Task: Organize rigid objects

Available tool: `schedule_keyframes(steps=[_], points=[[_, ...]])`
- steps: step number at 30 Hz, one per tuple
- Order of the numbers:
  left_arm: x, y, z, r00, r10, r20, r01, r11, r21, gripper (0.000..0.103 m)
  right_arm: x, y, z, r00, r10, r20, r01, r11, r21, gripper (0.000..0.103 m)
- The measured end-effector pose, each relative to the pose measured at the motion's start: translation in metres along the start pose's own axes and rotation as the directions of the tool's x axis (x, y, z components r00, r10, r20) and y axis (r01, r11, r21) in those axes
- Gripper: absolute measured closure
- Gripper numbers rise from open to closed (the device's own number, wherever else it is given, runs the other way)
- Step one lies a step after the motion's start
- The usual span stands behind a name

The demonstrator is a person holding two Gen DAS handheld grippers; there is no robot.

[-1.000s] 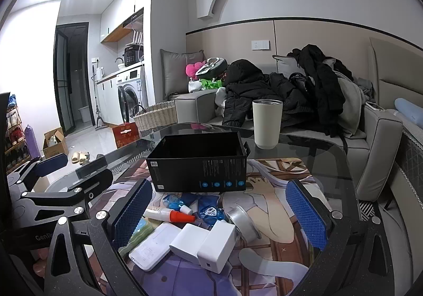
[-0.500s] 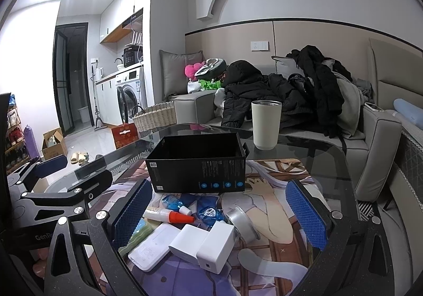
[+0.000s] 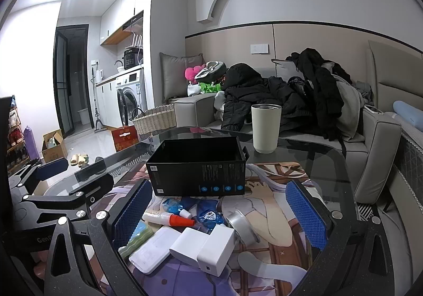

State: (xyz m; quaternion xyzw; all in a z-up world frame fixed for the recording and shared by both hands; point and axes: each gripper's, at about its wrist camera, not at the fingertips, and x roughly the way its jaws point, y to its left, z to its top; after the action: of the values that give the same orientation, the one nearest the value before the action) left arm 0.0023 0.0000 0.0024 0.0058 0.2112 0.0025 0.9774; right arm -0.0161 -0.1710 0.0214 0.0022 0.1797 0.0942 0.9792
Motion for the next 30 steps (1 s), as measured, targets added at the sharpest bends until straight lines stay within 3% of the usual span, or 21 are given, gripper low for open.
schedule_keyframes(steps=[19,23,30], points=[[0.006,0.004,0.006,1.000,0.004,-0.012,-0.004,1.000,-0.010,0.000,0.004,-0.002,0.006,1.000,0.009,0.004,-0.009,1.000,-0.001,0.000],[0.022,0.010,0.018,0.994,-0.012,-0.113,0.010,1.000,-0.021,0.000,0.015,-0.007,0.022,0.997,0.043,-0.070,-0.042,0.999,0.006,0.000],[0.048,0.010,0.015,0.965,-0.022,-0.261,0.032,0.999,0.034,0.002,0.049,-0.028,0.024,0.963,0.073,-0.259,-0.043,0.992,0.122,0.000]])
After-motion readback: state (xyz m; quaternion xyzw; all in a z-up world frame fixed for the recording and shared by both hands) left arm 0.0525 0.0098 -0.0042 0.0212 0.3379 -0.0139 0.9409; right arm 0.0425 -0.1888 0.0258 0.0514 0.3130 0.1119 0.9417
